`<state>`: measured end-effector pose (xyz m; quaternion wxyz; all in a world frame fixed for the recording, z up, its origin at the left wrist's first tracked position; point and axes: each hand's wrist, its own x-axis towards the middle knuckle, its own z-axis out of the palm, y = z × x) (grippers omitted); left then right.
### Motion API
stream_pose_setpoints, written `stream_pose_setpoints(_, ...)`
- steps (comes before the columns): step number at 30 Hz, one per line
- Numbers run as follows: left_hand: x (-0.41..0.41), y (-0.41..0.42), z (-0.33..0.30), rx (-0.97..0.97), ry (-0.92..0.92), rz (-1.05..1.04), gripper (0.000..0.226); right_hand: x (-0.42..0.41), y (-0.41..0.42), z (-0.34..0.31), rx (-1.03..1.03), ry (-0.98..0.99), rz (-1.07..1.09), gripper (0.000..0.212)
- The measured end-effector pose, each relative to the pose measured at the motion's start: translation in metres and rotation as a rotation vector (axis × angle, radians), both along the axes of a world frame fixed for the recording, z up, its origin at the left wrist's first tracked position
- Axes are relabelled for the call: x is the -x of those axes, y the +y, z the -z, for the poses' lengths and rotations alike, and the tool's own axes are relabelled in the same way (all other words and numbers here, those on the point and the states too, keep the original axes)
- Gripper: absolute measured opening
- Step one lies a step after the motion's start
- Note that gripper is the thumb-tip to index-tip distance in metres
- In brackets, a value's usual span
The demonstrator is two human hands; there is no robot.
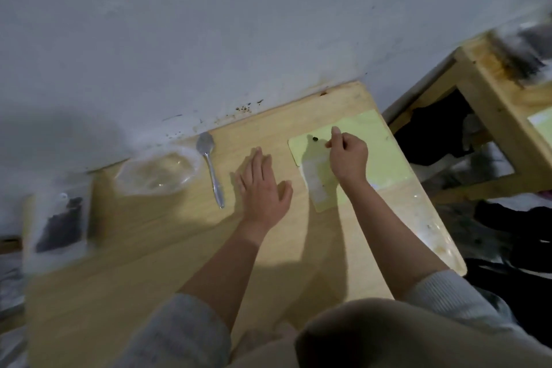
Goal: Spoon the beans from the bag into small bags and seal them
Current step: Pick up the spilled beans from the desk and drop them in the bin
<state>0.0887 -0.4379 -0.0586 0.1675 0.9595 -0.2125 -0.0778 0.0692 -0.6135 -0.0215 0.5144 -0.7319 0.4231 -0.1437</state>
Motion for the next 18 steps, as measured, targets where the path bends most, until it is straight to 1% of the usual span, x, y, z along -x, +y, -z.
stream_pose_setpoints(2, 0.000, 0.001, 0.007, -0.079, 0.009, 0.016, 0.071, -0.007, -0.012, 0.009, 0.111, 0.037, -0.077, 0.051)
stream_pose_setpoints(4, 0.001, 0.003, 0.011, -0.115, -0.007, 0.021, 0.071, -0.012, -0.019, 0.016, 0.144, 0.046, -0.113, 0.049)
stream_pose_setpoints(6, 0.001, 0.002, 0.013, -0.107, -0.009, 0.009, 0.070, -0.015, -0.022, 0.018, 0.091, 0.044, -0.130, 0.045)
stream_pose_setpoints(10, 0.000, 0.002, 0.013, -0.085, -0.004, -0.003, 0.070, -0.020, -0.022, 0.021, -0.098, 0.035, -0.118, 0.031)
stream_pose_setpoints(13, 0.000, 0.002, 0.013, -0.075, 0.008, -0.004, 0.070, -0.021, -0.020, 0.023, -0.129, 0.008, -0.127, 0.029)
stream_pose_setpoints(14, 0.000, 0.002, 0.013, -0.071, 0.009, -0.005, 0.070, -0.020, -0.019, 0.022, -0.130, -0.004, -0.122, 0.030)
stream_pose_setpoints(16, 0.000, 0.002, 0.013, -0.067, 0.011, -0.006, 0.070, -0.020, -0.018, 0.021, -0.131, -0.020, -0.090, 0.041)
stream_pose_setpoints(18, 0.000, 0.002, 0.012, -0.066, 0.011, -0.009, 0.070, -0.019, -0.018, 0.021, -0.088, -0.025, -0.066, 0.050)
